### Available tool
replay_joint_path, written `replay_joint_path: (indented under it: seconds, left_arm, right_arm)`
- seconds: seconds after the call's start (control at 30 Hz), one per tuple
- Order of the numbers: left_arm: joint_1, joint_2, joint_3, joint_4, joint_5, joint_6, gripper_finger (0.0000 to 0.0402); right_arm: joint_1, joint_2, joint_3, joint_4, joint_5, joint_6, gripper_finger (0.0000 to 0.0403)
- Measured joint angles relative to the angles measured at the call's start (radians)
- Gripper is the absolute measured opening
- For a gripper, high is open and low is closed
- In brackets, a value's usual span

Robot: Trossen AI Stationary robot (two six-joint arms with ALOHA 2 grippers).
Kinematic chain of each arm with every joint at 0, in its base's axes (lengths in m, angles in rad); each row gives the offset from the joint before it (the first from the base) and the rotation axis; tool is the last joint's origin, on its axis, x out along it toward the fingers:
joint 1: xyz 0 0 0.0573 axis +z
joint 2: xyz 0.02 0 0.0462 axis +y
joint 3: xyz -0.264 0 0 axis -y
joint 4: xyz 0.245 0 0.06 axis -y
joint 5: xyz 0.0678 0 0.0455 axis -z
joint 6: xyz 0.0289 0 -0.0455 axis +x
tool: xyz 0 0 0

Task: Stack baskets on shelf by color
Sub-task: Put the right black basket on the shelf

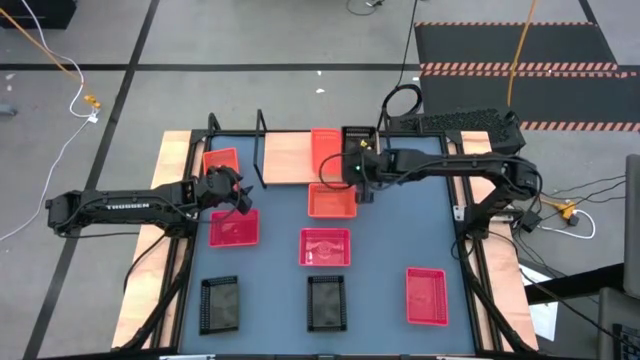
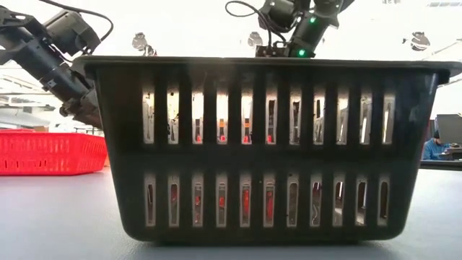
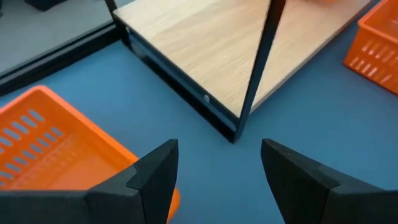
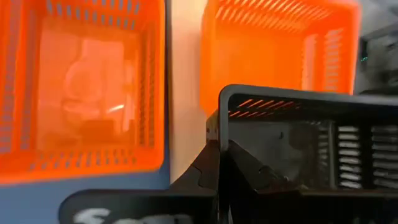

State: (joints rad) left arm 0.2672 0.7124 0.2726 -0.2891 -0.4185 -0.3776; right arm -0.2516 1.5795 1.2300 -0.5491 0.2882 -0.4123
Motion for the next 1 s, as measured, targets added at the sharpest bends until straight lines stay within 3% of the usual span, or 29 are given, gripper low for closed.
replay_joint_path:
  seconds: [0.4,0.83,1.0]
  left_arm:
    - [-0.001,0.0,0.0,-0.025,0.0,-0.031,0.0232]
    - [-0.026,0.0,0.0,-0.051,0.0,-0.071,0.0232]
    - [-0.026,0.0,0.0,-0.05,0.0,-0.07,0.0232]
  right_arm:
    - [-0.032,-0.013,0.0,-0.028,-0.009,-0.044,0.0002]
    - [-0.125,-0.012,-0.132,0.136,-0.182,-0.031,0.0002]
    - [-0.127,-0.012,-0.131,0.14,-0.188,0.04,0.0004]
